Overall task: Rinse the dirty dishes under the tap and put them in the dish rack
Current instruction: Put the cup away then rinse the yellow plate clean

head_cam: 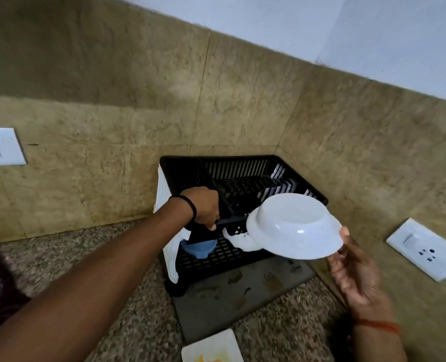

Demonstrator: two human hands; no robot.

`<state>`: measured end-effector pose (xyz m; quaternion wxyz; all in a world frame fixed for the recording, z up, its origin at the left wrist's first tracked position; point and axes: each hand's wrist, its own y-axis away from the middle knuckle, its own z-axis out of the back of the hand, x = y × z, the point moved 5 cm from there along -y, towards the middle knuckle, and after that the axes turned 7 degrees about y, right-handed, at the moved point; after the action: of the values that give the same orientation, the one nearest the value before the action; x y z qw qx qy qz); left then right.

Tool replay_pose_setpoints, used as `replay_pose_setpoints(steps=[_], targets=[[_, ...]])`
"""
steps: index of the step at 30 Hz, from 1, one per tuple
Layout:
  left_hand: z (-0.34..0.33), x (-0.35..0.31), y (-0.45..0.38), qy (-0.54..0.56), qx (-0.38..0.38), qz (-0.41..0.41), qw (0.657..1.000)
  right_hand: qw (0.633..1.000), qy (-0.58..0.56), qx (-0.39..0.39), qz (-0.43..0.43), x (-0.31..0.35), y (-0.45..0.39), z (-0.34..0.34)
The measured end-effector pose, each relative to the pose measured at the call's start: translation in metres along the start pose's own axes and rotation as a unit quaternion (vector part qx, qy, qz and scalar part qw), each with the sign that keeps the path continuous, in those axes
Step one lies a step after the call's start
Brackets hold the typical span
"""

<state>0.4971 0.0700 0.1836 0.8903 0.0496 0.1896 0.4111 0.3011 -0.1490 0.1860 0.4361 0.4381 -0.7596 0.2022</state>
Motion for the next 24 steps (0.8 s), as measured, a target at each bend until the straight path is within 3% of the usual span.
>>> replay_pose_setpoints(steps=[3, 10, 15, 24], targets=[[0.000, -0.001, -0.005, 0.005, 0.017, 0.006, 1.000, 0.999, -0.033, -0.022, -0.002, 0.007, -0.021, -0.014], [-0.002, -0.003, -0.008, 0.009, 0.018, 0.009, 1.000, 0.997, 0.024, -0.042, -0.067, -0.033, -0.115, -0.051], [-0.003, -0.004, -0.008, 0.014, 0.010, 0.004, 1.000, 0.997, 0.034, -0.039, -0.062, -0.048, -0.176, -0.065], [-0.007, -0.002, -0.018, -0.003, 0.019, 0.004, 1.000, 0.978, 0.143, -0.130, -0.077, -0.053, -0.250, -0.062]])
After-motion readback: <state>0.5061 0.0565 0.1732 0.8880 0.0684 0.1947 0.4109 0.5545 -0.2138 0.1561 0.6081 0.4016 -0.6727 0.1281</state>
